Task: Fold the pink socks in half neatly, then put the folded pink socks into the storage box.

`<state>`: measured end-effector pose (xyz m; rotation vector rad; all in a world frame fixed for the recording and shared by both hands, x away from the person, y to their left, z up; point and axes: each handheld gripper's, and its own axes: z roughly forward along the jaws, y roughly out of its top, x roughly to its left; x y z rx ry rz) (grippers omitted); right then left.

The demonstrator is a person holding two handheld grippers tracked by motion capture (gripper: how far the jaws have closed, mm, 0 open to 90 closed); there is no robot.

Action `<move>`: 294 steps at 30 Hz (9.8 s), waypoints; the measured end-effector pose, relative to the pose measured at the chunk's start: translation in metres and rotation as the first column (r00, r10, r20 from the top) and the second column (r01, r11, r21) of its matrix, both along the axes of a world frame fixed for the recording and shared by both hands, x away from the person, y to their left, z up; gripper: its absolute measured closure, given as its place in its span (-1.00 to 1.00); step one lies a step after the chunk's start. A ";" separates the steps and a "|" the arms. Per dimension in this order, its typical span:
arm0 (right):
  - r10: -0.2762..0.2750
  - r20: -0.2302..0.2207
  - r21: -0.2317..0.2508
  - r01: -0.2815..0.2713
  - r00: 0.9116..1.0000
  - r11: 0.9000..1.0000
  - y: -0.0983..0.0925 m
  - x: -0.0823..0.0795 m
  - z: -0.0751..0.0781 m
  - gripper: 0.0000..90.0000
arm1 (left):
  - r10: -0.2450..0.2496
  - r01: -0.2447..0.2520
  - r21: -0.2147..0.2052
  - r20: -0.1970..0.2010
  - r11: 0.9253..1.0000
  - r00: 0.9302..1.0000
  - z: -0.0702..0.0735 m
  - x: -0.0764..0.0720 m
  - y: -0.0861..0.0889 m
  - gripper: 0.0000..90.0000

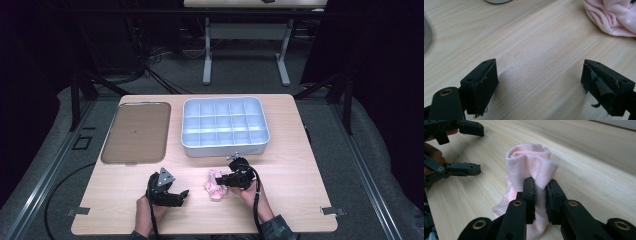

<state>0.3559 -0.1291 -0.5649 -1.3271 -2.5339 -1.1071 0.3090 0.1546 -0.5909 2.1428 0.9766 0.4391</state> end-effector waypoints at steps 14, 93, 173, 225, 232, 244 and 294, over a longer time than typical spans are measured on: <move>0.017 0.043 -0.079 -0.013 0.999 0.997 0.008 -0.004 0.007 0.85 | 0.003 -0.004 -0.044 -0.009 0.999 1.000 0.001 0.000 0.003 -0.64; -0.172 0.402 0.068 0.158 0.899 0.985 -0.087 -0.017 0.124 0.85 | -0.002 0.002 -0.001 0.001 1.000 1.000 0.000 0.000 -0.001 -0.67; -0.242 0.409 -0.201 0.345 0.880 0.917 -0.101 0.099 0.073 0.84 | -0.003 0.003 -0.003 0.001 1.000 1.000 0.000 0.000 -0.001 -0.67; -0.116 0.318 -0.354 0.232 0.941 0.906 -0.087 0.097 0.069 0.88 | -0.002 0.002 -0.007 0.002 1.000 1.000 0.000 0.000 -0.002 -0.67; -0.133 0.289 -0.386 0.243 0.948 0.890 -0.088 0.100 0.062 0.89 | -0.002 0.002 -0.007 0.002 1.000 1.000 0.000 0.000 -0.002 -0.67; -0.147 0.244 -0.406 0.239 0.958 0.882 -0.087 0.107 0.052 0.89 | -0.002 0.002 -0.007 0.002 1.000 1.000 0.000 0.000 -0.002 -0.67; -0.124 0.427 -0.168 0.213 0.896 0.963 -0.114 -0.025 0.081 -0.89 | -0.002 0.002 -0.007 0.001 1.000 1.000 0.000 0.000 -0.002 -0.67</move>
